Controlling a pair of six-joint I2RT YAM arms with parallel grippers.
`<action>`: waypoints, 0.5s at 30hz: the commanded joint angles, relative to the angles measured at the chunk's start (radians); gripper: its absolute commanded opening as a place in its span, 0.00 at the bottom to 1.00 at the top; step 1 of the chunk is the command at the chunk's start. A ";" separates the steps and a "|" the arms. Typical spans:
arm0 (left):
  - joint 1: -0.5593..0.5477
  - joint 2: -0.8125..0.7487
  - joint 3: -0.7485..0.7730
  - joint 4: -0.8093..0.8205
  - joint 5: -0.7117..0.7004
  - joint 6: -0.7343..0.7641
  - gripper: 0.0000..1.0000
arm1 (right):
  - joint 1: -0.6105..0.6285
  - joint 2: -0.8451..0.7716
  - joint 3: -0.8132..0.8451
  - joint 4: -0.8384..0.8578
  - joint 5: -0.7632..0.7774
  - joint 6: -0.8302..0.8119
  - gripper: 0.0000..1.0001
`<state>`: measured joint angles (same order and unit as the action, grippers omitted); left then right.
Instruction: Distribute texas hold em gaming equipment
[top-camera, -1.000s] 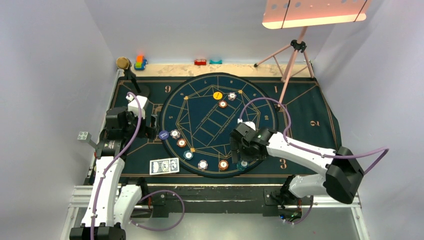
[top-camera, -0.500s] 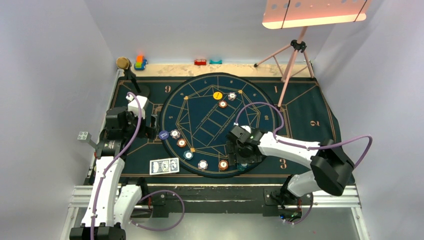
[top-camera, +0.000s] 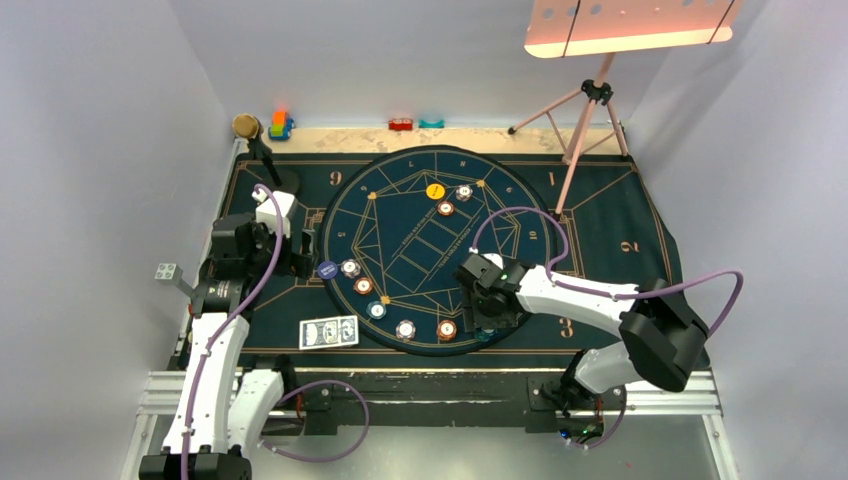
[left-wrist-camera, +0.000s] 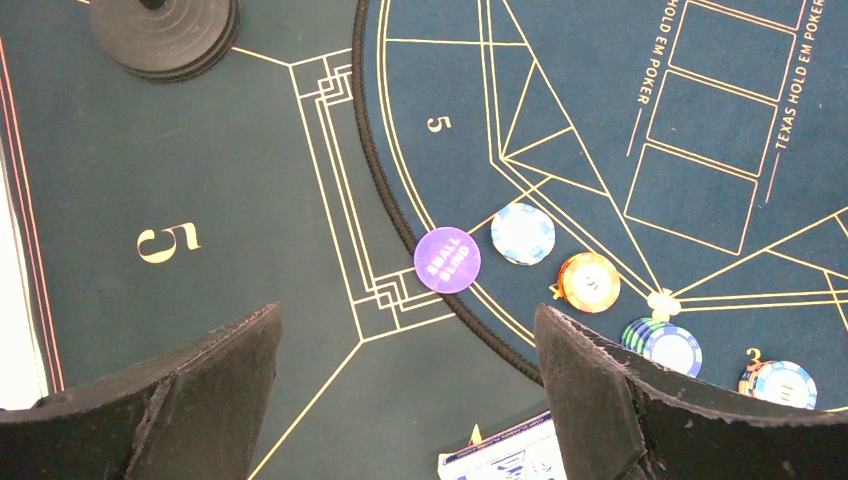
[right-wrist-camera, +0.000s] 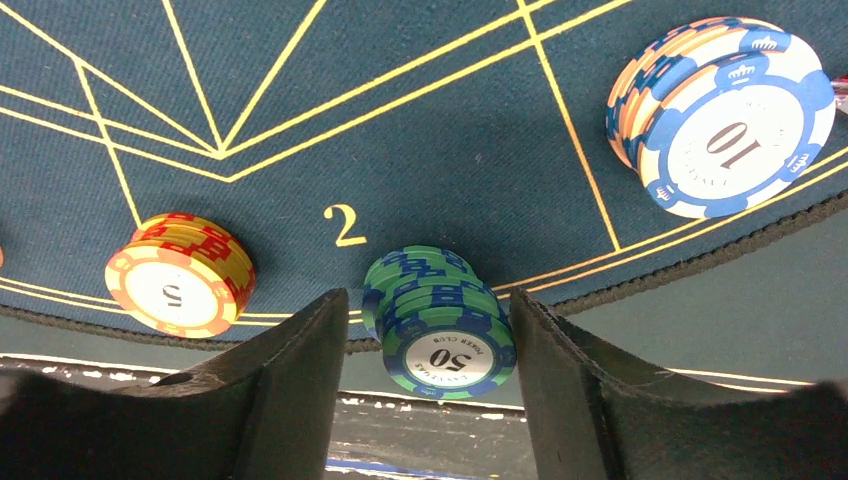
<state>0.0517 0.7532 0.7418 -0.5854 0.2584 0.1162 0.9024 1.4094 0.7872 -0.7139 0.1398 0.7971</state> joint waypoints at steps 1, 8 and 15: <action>0.007 -0.007 -0.002 0.029 0.011 0.014 1.00 | -0.002 -0.018 -0.009 0.011 0.020 0.021 0.61; 0.007 -0.009 -0.002 0.029 0.011 0.014 1.00 | -0.002 -0.040 -0.001 -0.004 0.028 0.021 0.50; 0.008 -0.009 -0.004 0.029 0.013 0.014 1.00 | -0.002 -0.066 0.022 -0.032 0.043 0.018 0.45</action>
<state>0.0517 0.7532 0.7418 -0.5854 0.2584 0.1162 0.9024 1.3827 0.7815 -0.7231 0.1463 0.8036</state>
